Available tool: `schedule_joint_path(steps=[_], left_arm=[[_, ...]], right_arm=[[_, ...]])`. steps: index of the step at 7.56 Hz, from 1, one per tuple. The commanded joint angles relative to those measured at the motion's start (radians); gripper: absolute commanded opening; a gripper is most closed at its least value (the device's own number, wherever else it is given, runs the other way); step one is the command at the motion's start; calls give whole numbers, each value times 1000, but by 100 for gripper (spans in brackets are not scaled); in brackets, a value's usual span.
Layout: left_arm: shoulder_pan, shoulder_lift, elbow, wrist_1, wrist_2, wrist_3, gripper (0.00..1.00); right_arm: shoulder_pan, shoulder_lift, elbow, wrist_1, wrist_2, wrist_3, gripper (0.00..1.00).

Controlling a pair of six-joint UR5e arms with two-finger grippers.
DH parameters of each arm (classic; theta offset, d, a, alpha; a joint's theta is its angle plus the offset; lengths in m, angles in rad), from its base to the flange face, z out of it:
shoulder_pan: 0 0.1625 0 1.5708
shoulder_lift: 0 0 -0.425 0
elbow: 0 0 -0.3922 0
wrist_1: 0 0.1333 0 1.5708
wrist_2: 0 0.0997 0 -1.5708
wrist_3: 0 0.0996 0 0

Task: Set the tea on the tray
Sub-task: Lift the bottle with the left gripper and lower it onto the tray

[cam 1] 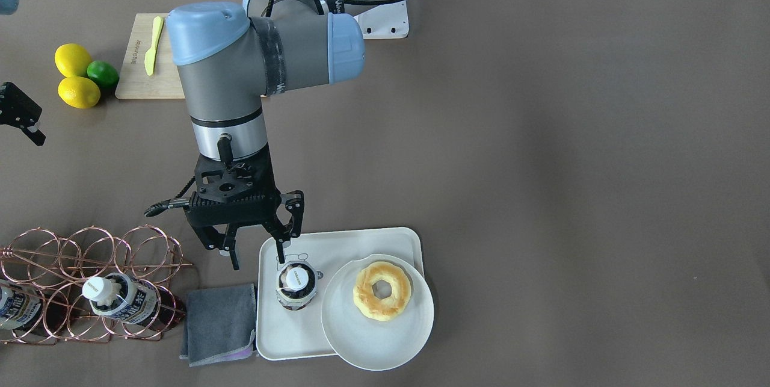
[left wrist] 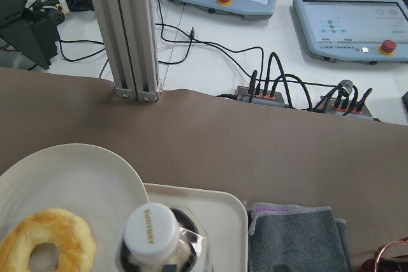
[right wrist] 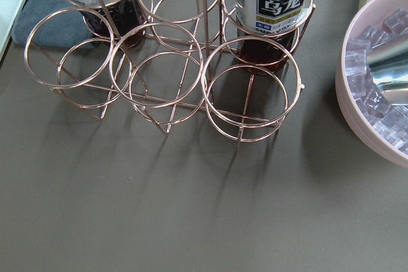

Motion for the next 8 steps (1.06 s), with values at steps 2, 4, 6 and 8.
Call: schedule_joint_path(steps=[2,4,6,8], left_arm=[[-40,5,-55,5,-82,5,87],[-65,114,-262,95,-157,52,97],[-107,314,-593,279,-301,164,97],[-167,592,-832,289,-412,276,97]], right_arm=[[0,3,1,-6,10,-1,100],[20,-2,-30,-12,28,-9,100],[116,-8,-64,-72,105,-53,100],[214,-8,-68,-278,146,-235,100]])
